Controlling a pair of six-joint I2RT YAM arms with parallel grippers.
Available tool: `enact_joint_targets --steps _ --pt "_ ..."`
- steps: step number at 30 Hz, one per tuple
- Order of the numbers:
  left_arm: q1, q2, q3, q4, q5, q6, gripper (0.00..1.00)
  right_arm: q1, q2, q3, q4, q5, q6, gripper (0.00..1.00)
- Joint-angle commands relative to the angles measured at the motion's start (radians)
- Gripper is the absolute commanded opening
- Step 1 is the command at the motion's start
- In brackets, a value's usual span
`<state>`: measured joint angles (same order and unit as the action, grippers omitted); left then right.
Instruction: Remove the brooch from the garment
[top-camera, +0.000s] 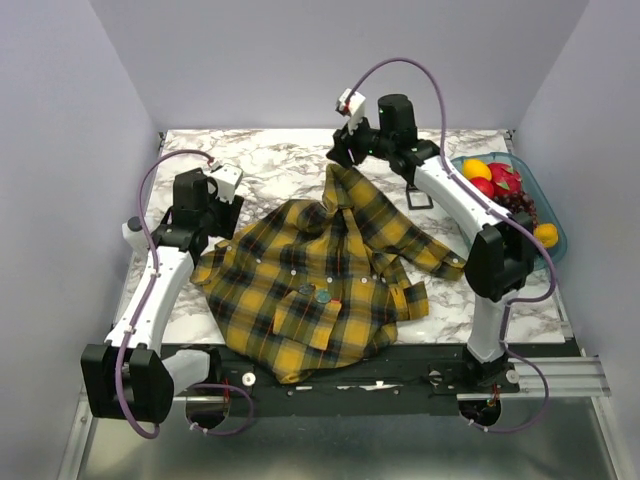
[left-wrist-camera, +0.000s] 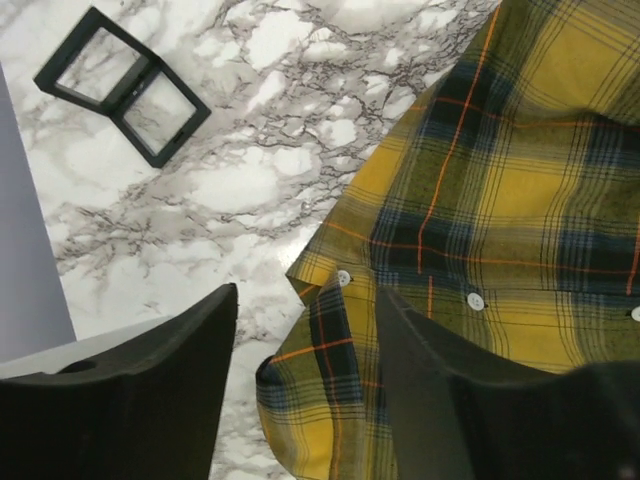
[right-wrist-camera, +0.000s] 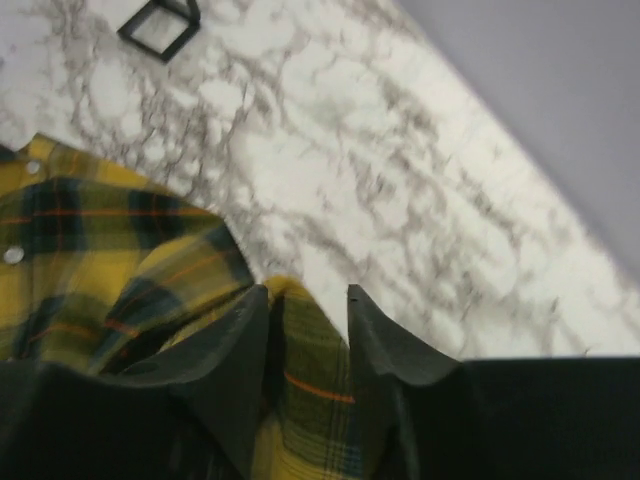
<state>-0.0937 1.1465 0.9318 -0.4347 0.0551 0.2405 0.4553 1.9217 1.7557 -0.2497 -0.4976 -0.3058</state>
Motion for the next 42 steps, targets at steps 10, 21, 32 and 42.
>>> enact_joint_targets --steps 10,21,32,42 --pt "0.005 0.208 0.105 -0.044 0.061 0.051 0.71 -0.038 -0.176 -0.224 -0.29 0.041 -0.343 0.64" --pt "0.052 0.51 0.242 -0.145 0.163 0.106 0.99 -0.047 -0.17 -0.496 -0.557 -0.027 -0.7 0.75" --pt "0.06 0.711 0.323 -0.19 0.21 0.115 0.81 -0.021 -0.006 -0.455 -0.522 0.079 -0.759 0.56" --pt "0.068 0.714 0.292 -0.239 0.291 0.112 0.3 -0.047 -0.202 -0.594 -0.638 0.263 -0.733 0.02"
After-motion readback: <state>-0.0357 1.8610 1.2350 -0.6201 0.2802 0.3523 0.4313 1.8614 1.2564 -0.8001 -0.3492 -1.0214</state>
